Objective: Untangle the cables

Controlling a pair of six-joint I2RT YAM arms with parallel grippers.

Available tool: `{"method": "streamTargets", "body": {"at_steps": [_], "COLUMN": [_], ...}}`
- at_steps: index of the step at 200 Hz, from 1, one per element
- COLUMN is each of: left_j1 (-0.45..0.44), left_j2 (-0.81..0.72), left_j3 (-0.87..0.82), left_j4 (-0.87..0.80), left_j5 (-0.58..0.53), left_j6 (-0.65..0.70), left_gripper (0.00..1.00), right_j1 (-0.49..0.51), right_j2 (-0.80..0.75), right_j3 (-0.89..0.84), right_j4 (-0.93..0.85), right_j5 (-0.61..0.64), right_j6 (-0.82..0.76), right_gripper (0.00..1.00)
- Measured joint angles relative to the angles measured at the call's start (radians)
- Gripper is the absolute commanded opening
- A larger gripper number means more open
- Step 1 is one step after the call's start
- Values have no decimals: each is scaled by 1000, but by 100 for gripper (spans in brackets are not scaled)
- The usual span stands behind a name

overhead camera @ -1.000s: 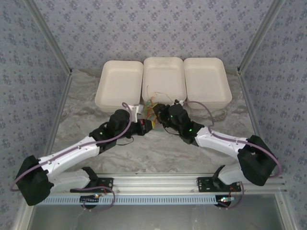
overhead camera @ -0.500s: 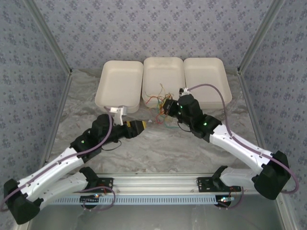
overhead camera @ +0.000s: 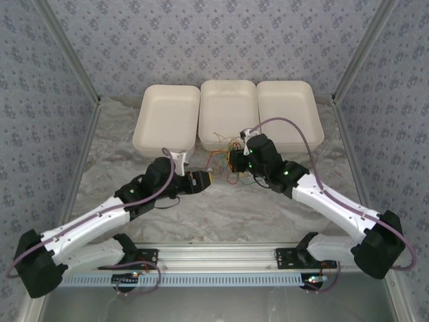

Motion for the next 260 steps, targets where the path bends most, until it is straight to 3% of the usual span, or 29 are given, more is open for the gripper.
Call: {"method": "streamTargets", "body": {"at_steps": [76,105,119,179,220,260], "left_j1": [-20,-17,-17,-8,173,240], "left_j2": [197,211,212,151,-44,-104], "left_j3": [122,153,155,157,142,118], "left_j4": [71,43,42,-63,-178,-214], "left_j5": [-82,-140,-154,-187,-135,-34], "left_j6": [17,36,43,79,121,141], "left_gripper": [34,14,0,0,0,0], "right_j1": [74,90,91,68,-23,-26], "right_j2": [0,-7,-15,-55,-140,-127], "right_j3": [0,0,0,-14,-17,-17], "right_j4": [8,9,9,-6,-55,-75], "right_j5": [-7,-1,6,8,-29,-80], "right_j6": [9,17,21,7,-41,-70], "right_gripper": [0,0,0,0,0,0]}}
